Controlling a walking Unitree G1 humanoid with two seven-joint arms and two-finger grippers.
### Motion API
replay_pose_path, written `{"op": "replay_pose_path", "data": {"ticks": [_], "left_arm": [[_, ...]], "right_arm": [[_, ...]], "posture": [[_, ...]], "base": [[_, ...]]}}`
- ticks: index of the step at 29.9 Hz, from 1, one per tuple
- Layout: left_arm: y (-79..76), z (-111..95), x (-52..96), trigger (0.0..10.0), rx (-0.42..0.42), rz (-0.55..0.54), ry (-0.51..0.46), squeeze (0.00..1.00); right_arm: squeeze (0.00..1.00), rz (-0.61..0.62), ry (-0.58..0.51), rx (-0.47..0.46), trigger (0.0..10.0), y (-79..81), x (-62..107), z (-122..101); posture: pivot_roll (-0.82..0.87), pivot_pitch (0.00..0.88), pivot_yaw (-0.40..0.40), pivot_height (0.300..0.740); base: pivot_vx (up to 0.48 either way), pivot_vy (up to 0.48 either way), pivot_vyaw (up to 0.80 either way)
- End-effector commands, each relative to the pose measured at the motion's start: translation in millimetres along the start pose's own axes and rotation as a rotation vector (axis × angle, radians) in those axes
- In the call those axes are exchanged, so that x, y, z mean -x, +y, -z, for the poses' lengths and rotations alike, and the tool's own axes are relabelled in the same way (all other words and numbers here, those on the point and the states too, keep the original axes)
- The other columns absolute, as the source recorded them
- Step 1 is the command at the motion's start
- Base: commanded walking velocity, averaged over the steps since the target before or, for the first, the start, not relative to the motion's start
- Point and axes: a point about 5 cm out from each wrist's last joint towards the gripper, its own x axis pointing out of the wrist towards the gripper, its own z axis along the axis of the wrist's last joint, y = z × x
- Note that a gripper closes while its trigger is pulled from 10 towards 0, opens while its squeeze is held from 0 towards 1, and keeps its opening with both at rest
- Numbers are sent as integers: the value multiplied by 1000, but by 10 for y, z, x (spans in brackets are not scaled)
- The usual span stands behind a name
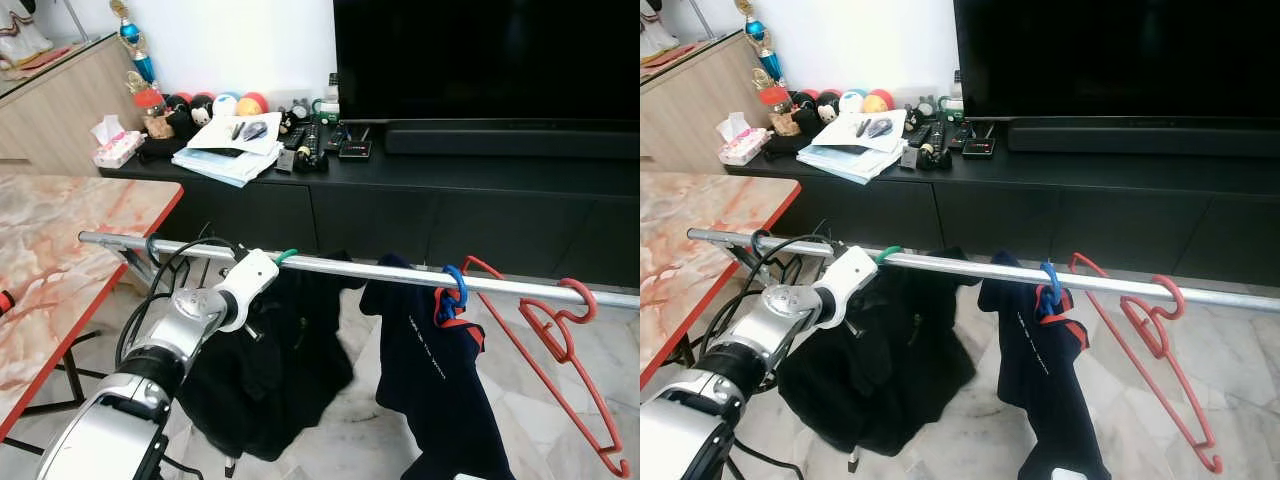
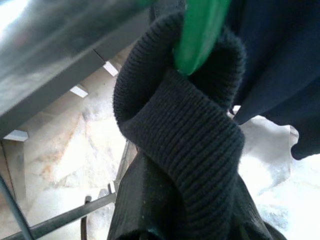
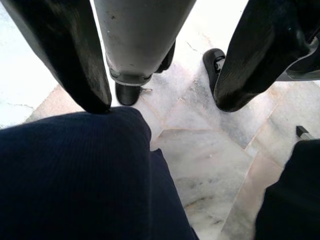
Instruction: Hang hanger
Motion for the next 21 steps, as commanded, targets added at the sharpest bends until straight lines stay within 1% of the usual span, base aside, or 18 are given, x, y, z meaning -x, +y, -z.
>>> {"op": "replay_pose_path", "data": {"ticks": [1,2,4,6,9,10,11,12,13,14,16,17,21], "left_arm": [[-40,232,8,10000,11,17,118,0],[-98,303,4,10000,12,54,146,0],[-115,322,2,10000,14,65,155,0],[-147,375,-1,10000,39,59,158,0],[-144,396,4,10000,78,12,125,0],[-129,386,11,10000,105,-24,82,0],[-129,386,11,10000,105,-24,82,0],[-103,362,23,10000,149,-66,26,0],[-103,362,23,10000,149,-66,26,0],[-76,342,35,10000,184,-102,-11,1000],[-66,332,42,10000,207,-117,-32,1000],[-69,322,49,10000,229,-122,-58,1000],[-103,318,65,10000,253,-123,-102,1000]], "right_arm": [[0,-6,15,-1,10000,27,8,42],[0,-5,15,2,10000,21,7,37],[0,-6,15,3,10000,20,6,36],[0,-6,14,6,10000,12,4,28],[0,-5,12,9,10000,3,2,20],[0,-5,11,9,10000,-3,1,15],[0,-5,11,9,10000,-3,1,15],[0,-4,9,11,10000,-12,0,9],[0,-4,9,11,10000,-12,0,9],[0,-4,7,14,10000,-21,-1,4],[0,-4,6,15,10000,-28,-1,0],[0,-5,3,17,10000,-36,-2,-6],[0,-6,-2,20,10000,-56,-4,-18]], "posture": [[52,93,163,740],[52,91,160,740],[52,91,160,740],[52,87,154,740],[52,85,150,740],[51,81,145,740],[51,81,145,740],[51,75,137,740],[51,75,137,740],[52,68,130,740],[51,65,128,740],[49,59,121,740],[49,49,109,740]], "base": [[0,0,0],[0,0,0],[0,0,0],[0,0,0],[0,0,0],[0,0,0],[0,0,0],[0,0,0],[0,0,0],[0,0,0],[0,0,0],[0,0,0],[0,0,0]]}}
